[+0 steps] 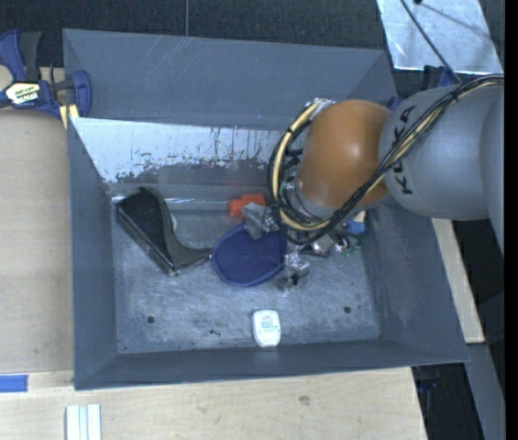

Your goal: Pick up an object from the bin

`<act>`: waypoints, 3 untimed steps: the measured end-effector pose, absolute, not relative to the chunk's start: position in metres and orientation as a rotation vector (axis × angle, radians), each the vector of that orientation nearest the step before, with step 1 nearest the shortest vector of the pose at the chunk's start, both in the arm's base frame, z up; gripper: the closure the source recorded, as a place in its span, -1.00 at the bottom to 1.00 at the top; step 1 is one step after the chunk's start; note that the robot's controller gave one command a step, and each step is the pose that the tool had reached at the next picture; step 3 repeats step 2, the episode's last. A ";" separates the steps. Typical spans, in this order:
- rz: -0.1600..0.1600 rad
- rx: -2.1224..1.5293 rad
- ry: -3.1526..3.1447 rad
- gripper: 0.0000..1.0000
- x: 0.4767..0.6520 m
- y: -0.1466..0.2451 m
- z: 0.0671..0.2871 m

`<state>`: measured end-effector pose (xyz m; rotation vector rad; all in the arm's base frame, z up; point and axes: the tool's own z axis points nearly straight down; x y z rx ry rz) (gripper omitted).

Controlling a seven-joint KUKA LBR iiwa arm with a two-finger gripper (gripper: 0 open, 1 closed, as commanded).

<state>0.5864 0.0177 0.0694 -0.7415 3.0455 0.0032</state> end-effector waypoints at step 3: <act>-0.004 -0.839 3.014 1.00 0.597 0.029 0.214</act>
Offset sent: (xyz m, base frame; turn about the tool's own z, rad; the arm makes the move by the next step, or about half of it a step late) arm 0.0000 0.0000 0.0000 0.0000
